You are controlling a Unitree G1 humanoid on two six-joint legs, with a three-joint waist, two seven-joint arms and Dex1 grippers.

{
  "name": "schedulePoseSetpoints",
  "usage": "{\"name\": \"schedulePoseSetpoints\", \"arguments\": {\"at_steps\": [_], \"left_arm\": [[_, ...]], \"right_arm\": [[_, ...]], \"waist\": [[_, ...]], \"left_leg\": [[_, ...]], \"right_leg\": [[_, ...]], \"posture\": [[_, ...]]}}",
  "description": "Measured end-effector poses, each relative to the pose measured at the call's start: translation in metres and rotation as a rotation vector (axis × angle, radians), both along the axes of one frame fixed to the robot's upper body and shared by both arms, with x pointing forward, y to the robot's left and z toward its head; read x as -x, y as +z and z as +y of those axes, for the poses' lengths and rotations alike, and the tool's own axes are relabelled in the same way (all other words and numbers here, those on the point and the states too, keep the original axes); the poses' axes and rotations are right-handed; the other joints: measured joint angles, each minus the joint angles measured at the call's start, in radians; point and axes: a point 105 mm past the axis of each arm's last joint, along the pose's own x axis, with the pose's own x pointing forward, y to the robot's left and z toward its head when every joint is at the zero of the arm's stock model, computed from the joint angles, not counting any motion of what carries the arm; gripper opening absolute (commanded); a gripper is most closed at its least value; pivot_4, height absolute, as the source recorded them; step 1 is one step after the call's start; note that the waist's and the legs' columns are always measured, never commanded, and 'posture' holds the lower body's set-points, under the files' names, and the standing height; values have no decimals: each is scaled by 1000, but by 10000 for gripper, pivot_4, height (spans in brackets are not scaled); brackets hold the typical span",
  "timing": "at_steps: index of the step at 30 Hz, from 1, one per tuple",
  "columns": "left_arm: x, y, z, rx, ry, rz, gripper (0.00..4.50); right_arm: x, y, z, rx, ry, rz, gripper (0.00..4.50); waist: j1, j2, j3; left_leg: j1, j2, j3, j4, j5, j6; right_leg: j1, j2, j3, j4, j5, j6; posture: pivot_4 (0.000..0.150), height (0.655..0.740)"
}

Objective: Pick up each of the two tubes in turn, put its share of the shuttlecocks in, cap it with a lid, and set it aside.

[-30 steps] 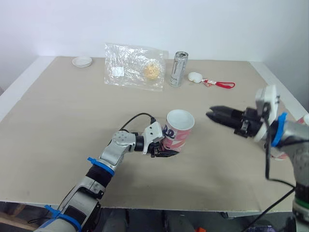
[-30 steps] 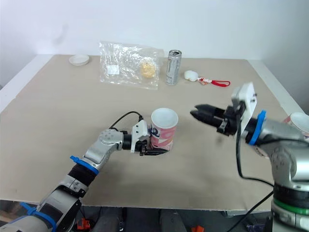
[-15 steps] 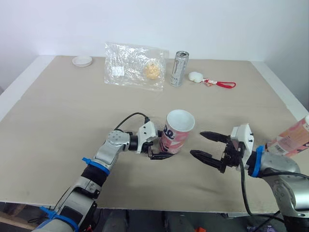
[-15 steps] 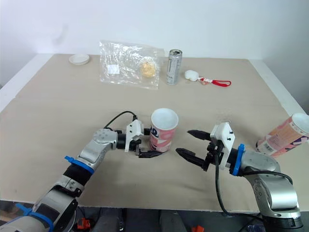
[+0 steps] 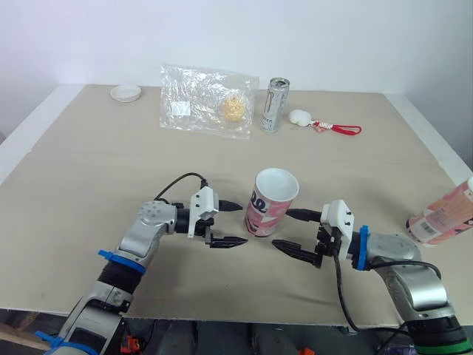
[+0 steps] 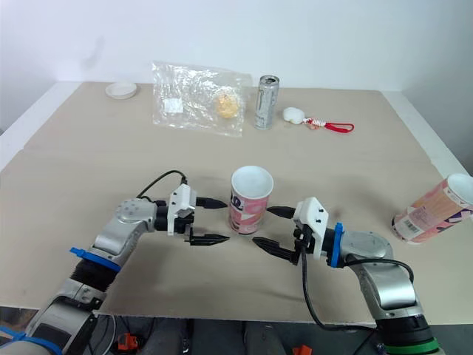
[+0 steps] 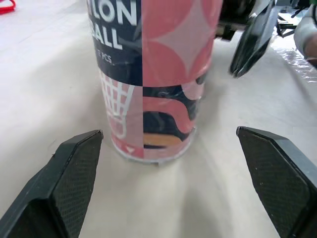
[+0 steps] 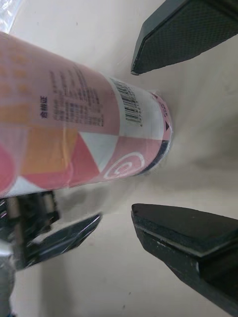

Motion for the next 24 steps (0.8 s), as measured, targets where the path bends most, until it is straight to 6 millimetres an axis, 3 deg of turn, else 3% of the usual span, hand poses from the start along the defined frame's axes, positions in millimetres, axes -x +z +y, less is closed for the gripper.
{"name": "schedulePoseSetpoints", "arguments": {"at_steps": [10,24], "left_arm": [[15,3,13,-2,-12,5,45000],[18,-1,25,-21,34,15,45000]], "right_arm": [[-11,-8,11,6,54,0,44374],[-22,-17,33,3,130,0,44374]], "waist": [[0,0,0],[0,0,0]], "left_leg": [[0,0,0,0,0,0],[1,1,0,0,0,0]], "right_leg": [[0,0,0,0,0,0],[0,0,0,0,1,-1]], "posture": [[1500,7400],[1500,7400]]}}
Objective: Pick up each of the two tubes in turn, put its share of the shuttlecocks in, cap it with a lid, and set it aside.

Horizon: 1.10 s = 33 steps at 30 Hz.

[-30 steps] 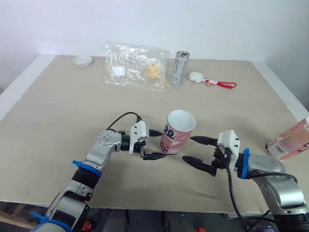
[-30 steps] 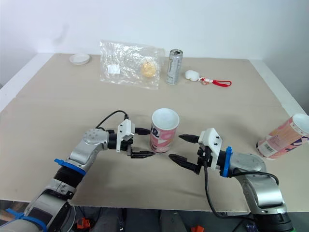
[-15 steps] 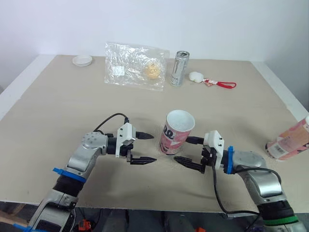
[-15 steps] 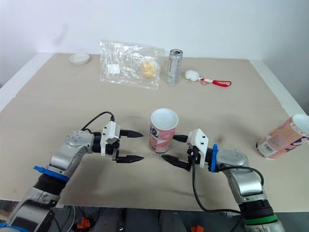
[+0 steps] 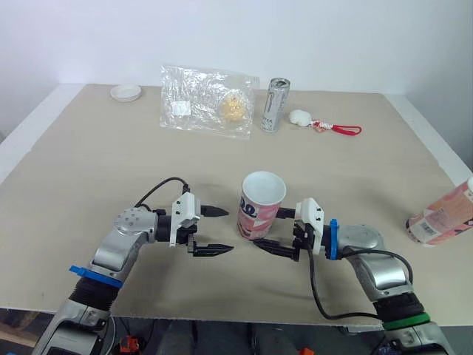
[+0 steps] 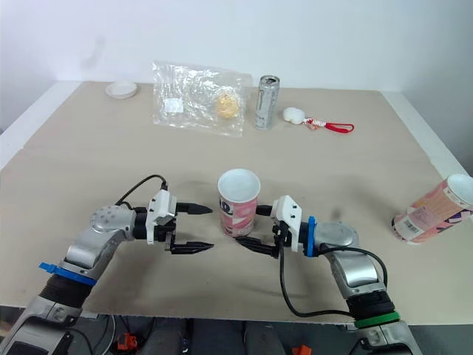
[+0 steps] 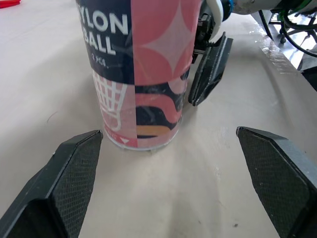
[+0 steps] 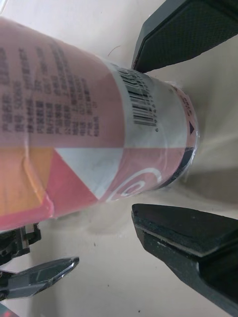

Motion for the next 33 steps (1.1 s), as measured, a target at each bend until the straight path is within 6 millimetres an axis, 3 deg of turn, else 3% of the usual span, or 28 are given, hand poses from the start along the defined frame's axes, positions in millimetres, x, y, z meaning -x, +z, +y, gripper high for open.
{"name": "schedulePoseSetpoints", "arguments": {"at_steps": [32,33], "left_arm": [[2,-5,2,10,30,9,45000],[2,-4,2,9,30,6,45000]], "right_arm": [[-7,-8,36,-53,56,2,44374],[-7,-8,36,-52,54,-2,42213]], "waist": [[0,0,0],[0,0,0]], "left_leg": [[0,0,0,0,0,0],[0,0,0,0,0,0]], "right_leg": [[0,0,0,0,1,0],[0,0,0,0,1,0]], "posture": [[1500,7400],[1500,7400]]}}
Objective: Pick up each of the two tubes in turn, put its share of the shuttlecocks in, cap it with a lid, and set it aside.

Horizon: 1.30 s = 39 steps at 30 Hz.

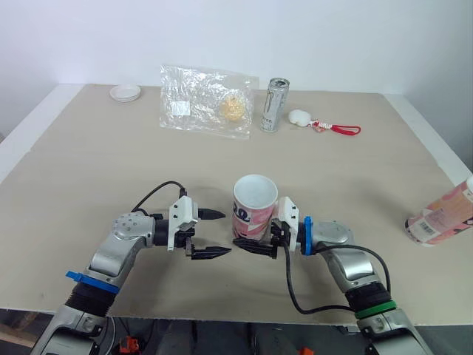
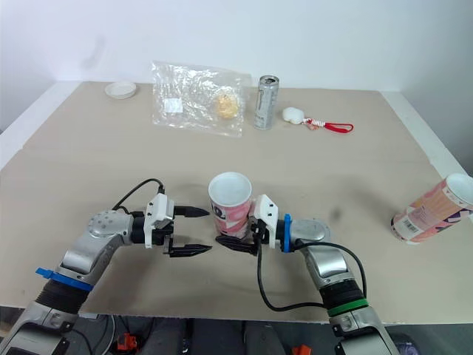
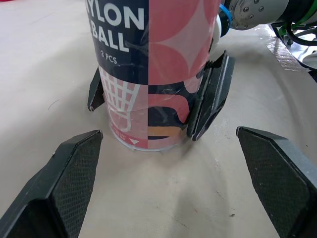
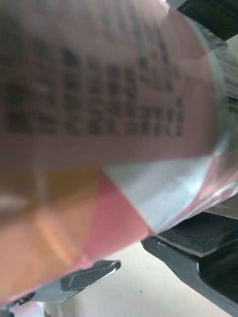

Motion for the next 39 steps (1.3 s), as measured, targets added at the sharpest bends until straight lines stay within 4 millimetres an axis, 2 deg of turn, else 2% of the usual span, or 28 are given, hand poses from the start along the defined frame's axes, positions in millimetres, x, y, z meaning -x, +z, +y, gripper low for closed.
{"name": "schedulePoseSetpoints", "arguments": {"at_steps": [4,15,19,22,26,28,32,36,39], "left_arm": [[-1,0,0,-1,4,-2,45000],[-5,2,1,-7,7,-18,45000],[-6,3,0,-6,5,-21,45000],[-6,5,-2,0,0,-26,45000],[-4,7,-10,23,-27,-28,45000],[-2,7,-16,32,-45,-25,45000],[0,7,-24,53,-65,-18,45000],[1,7,-29,71,-70,-15,45000],[1,7,-31,78,-69,-14,45000]], "right_arm": [[1,0,0,-2,2,-13,29918],[5,-1,-2,-16,-30,-15,29918],[10,4,-19,-53,-146,8,29918],[9,17,-46,-127,-336,1,29918],[9,32,-102,-221,-691,-38,29918],[17,32,-137,-249,-905,-53,29918],[28,23,-182,-266,-1189,-51,29918],[34,23,-210,-274,-1351,-73,29918],[33,17,-215,-267,-1373,-57,29918]], "waist": [[0,0,0],[0,0,0],[3,0,0],[4,0,0],[6,0,0],[5,0,0],[1,0,0],[-1,1,-1],[-1,1,-1]], "left_leg": [[0,0,0,0,0,0],[1,0,0,0,0,0],[0,-1,-1,0,0,0],[-1,-1,-1,0,0,0],[0,-1,-2,0,0,0],[0,-1,-2,0,0,0],[1,0,0,0,0,0],[2,1,1,0,0,0],[2,1,2,0,0,0]], "right_leg": [[0,0,0,0,1,1],[1,0,0,0,1,0],[1,0,0,0,0,2],[1,0,0,0,-1,2],[1,0,0,0,-1,0],[1,0,0,0,-1,0],[1,-1,0,0,0,-1],[1,-1,0,0,1,-1],[1,-1,1,0,1,-1]], "posture": [[1500,7400],[1500,7400],[1500,7400],[1500,7400],[1500,7400],[1500,7400],[1500,7400],[1500,7400],[1500,7400]]}}
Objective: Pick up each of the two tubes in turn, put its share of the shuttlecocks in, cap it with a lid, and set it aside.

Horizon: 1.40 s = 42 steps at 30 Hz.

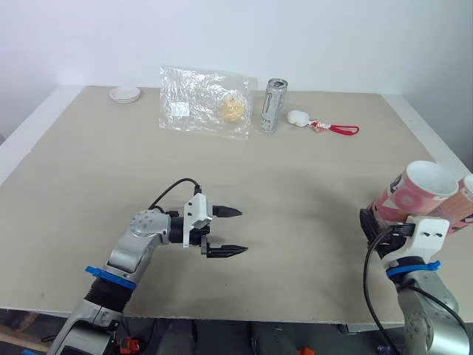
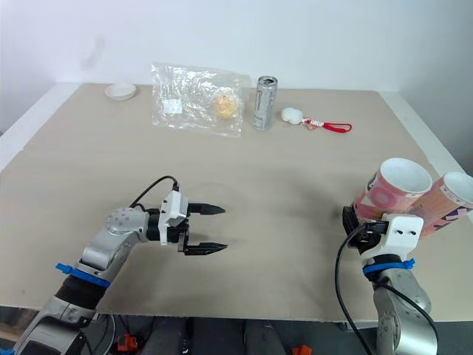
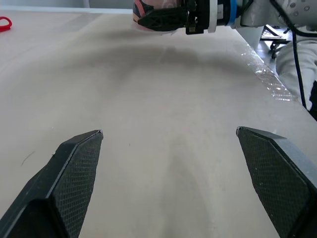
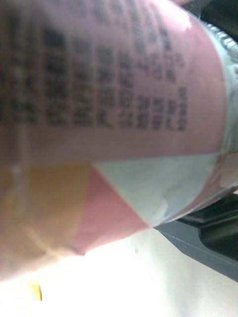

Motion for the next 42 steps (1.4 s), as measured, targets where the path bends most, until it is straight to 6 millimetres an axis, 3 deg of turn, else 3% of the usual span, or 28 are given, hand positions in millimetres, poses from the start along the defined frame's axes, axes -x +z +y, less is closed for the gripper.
{"name": "schedulePoseSetpoints", "arguments": {"at_steps": [13,17,27,34,40,42], "left_arm": [[0,1,-1,3,6,-3,45000],[0,1,-2,5,7,-4,45000],[0,2,-3,19,7,-4,45000],[-1,6,-5,44,16,-15,45000],[-2,6,-4,48,19,-26,45000],[-3,6,-3,49,26,-29,45000]], "right_arm": [[-15,-17,-11,-60,-6,51,29918],[-15,-17,-10,-70,13,50,44825],[-7,-22,-14,-51,24,82,44825],[21,-24,-9,-24,37,129,44825],[44,-12,-7,2,40,127,44825],[58,-11,3,34,81,152,44825]], "waist": [[1,1,0],[1,1,-1],[1,1,-1],[2,2,-1],[2,2,-1],[3,3,-2]], "left_leg": [[0,0,0,0,0,0],[0,0,0,0,0,0],[0,-1,0,0,0,0],[-1,-1,0,-1,0,0],[-1,0,0,-1,0,0],[-1,0,0,-2,0,0]], "right_leg": [[0,0,1,0,-1,0],[0,0,1,0,-1,0],[0,0,1,0,-1,0],[0,0,1,0,-2,1],[-1,0,1,0,-2,0],[-1,-1,1,0,-2,0]], "posture": [[1500,7400],[1500,7400],[1500,7400],[1500,7400],[1500,7400],[1500,7400]]}}
